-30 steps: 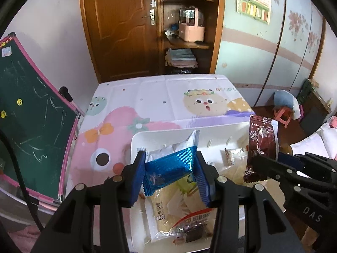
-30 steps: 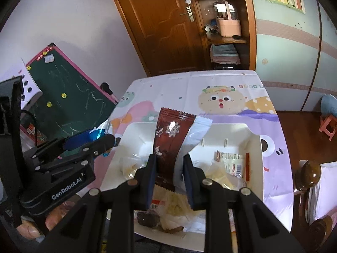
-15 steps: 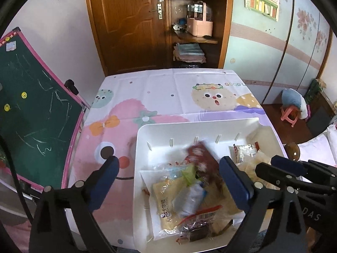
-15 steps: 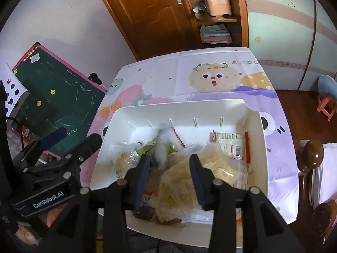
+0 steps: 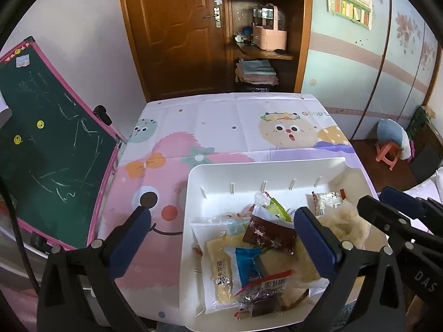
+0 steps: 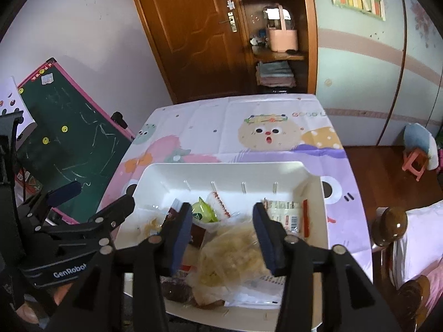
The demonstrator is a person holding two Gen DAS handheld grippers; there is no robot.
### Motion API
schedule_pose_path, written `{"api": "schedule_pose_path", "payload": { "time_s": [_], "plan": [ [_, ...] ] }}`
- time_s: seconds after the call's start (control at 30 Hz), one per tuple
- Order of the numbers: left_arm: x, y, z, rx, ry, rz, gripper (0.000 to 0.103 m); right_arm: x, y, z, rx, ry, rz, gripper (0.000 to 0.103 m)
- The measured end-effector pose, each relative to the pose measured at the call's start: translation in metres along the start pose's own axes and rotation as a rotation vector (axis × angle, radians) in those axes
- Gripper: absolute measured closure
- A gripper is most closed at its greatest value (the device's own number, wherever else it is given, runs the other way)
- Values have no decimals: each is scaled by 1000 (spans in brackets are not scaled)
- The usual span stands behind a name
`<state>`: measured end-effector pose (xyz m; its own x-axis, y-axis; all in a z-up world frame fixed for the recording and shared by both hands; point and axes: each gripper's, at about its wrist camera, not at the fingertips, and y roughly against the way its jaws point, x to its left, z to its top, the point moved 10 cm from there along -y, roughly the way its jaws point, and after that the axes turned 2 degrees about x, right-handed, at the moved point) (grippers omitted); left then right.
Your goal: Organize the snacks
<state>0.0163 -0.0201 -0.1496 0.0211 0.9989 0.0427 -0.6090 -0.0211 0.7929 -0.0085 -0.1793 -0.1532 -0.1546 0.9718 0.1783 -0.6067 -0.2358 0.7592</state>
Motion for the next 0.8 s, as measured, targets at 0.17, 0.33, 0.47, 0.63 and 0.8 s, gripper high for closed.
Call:
{"api": "schedule_pose_path", "payload": {
  "time_s": [0.17, 0.33, 0.47, 0.63, 0.8],
  "plan": [
    [2, 4, -1, 9, 4, 4, 0, 1, 7, 3, -25, 14, -28, 53],
    [3, 18, 4, -37, 11, 22, 0, 7, 14, 6, -46, 30, -29, 53],
    [6, 26, 8, -67, 19, 39, 0, 9, 16, 8, -61, 43, -49, 49],
    [8, 29, 8, -62, 43, 34, 0, 9, 18, 9, -72, 36, -39, 44],
    [9, 31, 8, -66, 51, 42, 0, 10, 20, 11, -84, 40, -47, 44]
  ]
}}
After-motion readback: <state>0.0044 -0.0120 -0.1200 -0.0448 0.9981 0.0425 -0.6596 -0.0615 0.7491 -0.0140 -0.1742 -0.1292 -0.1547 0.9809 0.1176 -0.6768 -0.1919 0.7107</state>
